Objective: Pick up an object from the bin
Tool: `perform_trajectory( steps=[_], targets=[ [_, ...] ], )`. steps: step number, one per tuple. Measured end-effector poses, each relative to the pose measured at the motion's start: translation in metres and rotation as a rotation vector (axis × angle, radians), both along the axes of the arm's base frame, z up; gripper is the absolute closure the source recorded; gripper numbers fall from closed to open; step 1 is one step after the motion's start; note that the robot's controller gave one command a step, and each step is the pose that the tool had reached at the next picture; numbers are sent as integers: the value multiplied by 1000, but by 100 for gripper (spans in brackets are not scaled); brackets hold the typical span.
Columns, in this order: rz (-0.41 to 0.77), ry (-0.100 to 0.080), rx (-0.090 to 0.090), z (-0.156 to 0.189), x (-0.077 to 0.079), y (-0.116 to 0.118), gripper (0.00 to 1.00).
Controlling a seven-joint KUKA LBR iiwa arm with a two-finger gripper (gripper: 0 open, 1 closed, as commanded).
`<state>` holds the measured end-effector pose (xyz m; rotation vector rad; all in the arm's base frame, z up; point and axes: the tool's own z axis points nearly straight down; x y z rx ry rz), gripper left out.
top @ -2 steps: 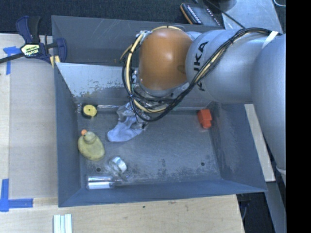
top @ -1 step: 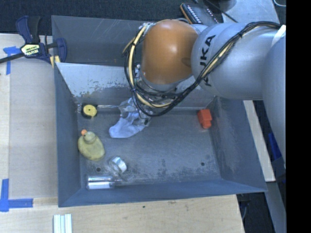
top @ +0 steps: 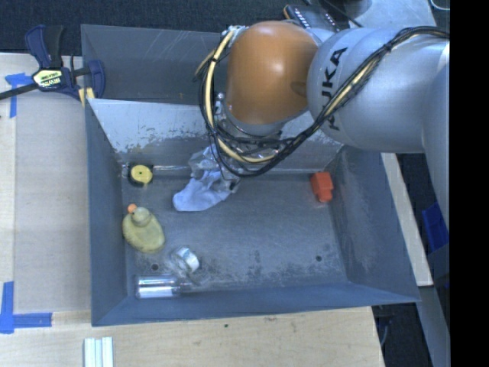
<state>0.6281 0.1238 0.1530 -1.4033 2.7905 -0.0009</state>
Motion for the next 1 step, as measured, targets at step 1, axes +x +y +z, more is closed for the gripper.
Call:
perform_trajectory(
  steps=[1],
  targets=[
    [-1,-5,1,11,1,0,100]
  ],
)
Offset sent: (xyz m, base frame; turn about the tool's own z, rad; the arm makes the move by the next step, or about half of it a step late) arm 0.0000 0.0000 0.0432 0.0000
